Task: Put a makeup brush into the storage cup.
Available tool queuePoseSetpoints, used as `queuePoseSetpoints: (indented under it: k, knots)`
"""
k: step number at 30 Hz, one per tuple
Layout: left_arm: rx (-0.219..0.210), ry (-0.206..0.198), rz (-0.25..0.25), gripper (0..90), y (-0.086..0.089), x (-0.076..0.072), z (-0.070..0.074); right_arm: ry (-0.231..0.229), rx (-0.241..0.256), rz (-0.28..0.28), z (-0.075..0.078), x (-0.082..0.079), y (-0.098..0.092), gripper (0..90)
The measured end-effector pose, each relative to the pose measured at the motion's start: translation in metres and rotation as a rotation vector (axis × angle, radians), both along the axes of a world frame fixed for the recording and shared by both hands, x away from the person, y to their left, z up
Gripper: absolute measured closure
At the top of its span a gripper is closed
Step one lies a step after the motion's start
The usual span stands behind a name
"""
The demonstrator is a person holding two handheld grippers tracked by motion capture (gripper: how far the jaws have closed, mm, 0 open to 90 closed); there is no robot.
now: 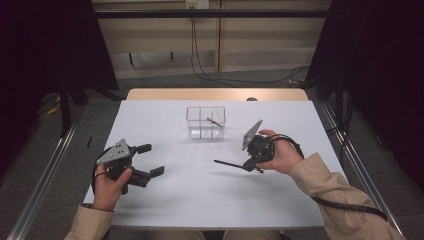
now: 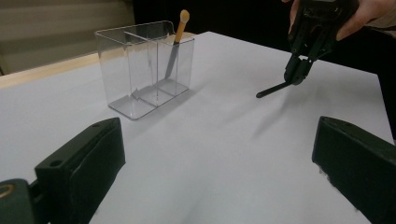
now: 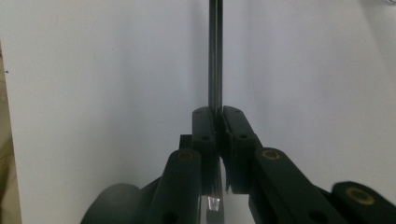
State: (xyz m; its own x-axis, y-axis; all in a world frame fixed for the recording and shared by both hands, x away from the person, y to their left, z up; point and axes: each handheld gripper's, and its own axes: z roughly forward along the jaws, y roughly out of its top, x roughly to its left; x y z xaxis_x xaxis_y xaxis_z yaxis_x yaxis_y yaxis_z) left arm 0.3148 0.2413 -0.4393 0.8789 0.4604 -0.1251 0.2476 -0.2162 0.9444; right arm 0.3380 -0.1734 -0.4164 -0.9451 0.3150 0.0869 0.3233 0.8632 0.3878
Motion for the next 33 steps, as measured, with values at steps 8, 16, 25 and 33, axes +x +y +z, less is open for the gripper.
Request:
queuePoseSetpoints:
  k: [8,16,25,33]
  knots:
    - [0.013,0.025,-0.035,2.3,-0.011,0.005,0.003,0.001,0.000,0.016,0.001,-0.001,0.005,84.4]
    - [0.049,0.043,-0.096,0.6,-0.029,0.012,0.006,0.001,-0.005,0.027,0.004,-0.002,0.009,84.3]
    - [0.123,0.062,-0.175,0.5,-0.053,0.020,0.015,0.000,-0.004,0.045,0.004,-0.003,0.016,84.3]
    - [0.193,0.093,-0.204,0.5,-0.072,0.025,0.020,0.001,-0.004,0.060,0.004,-0.003,0.020,84.3]
